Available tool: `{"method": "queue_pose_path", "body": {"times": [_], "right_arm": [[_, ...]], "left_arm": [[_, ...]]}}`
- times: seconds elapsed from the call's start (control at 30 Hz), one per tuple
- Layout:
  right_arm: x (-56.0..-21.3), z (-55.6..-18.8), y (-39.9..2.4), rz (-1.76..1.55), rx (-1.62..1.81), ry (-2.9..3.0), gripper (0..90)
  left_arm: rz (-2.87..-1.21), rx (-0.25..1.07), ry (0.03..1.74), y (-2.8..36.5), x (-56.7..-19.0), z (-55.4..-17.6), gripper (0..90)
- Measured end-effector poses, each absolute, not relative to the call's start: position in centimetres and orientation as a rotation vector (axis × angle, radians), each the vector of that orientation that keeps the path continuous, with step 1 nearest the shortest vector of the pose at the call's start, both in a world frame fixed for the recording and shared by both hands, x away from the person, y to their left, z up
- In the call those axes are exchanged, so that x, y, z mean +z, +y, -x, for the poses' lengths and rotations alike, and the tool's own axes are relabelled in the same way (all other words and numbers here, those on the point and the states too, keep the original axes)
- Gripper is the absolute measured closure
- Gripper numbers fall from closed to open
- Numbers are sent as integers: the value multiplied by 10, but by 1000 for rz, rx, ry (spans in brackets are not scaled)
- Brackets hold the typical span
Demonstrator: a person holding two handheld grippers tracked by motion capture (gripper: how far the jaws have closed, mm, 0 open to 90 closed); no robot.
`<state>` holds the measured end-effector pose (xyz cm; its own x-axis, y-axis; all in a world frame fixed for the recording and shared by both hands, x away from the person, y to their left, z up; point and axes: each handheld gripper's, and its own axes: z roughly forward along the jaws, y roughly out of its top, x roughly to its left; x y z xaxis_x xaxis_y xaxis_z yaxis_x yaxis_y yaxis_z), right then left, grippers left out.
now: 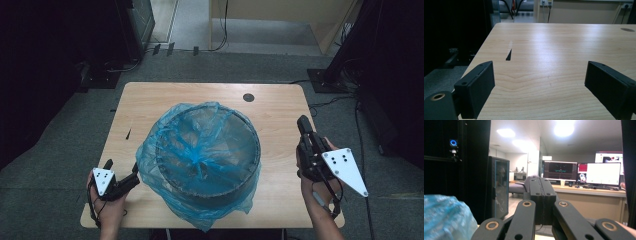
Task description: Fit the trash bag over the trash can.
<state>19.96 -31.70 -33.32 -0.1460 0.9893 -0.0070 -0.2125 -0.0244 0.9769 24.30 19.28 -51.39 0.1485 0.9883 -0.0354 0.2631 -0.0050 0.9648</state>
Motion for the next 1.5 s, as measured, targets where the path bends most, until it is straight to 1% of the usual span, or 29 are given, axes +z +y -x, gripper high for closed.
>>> {"method": "queue_pose_path", "body": {"times": [0.23, 0.27, 0.3, 0.43, 0.5, 0.7, 0.87, 1.0, 1.07, 1.5], "right_arm": [[-352, -200, -327, -1030, 1401, 1155, 890], [-355, -201, -328, -1038, 1404, 1158, 854], [-358, -201, -330, -1042, 1409, 1166, 792], [-370, -203, -334, -1020, 1409, 1187, 501], [-377, -204, -335, -1006, 1394, 1195, 392], [-395, -205, -344, -1034, 1338, 1171, 187], [-407, -206, -353, -1106, 1299, 1197, 113], [-416, -206, -361, -1133, 1298, 1195, 28], [-421, -206, -364, -1144, 1306, 1200, 2], [-452, -203, -378, -1177, 1271, 1186, 0]], "left_arm": [[-1458, 948, 1289, 193, -514, -243, 95], [-1458, 949, 1289, 193, -514, -243, 95], [-1457, 949, 1289, 193, -514, -243, 95], [-1457, 949, 1289, 193, -514, -243, 95], [-1457, 949, 1289, 193, -514, -243, 95], [-1457, 949, 1289, 193, -514, -243, 95], [-1457, 950, 1289, 193, -514, -243, 95], [-1458, 950, 1289, 192, -514, -243, 95], [-1460, 951, 1289, 192, -514, -243, 95], [-1459, 952, 1287, 192, -514, -242, 95]]}}
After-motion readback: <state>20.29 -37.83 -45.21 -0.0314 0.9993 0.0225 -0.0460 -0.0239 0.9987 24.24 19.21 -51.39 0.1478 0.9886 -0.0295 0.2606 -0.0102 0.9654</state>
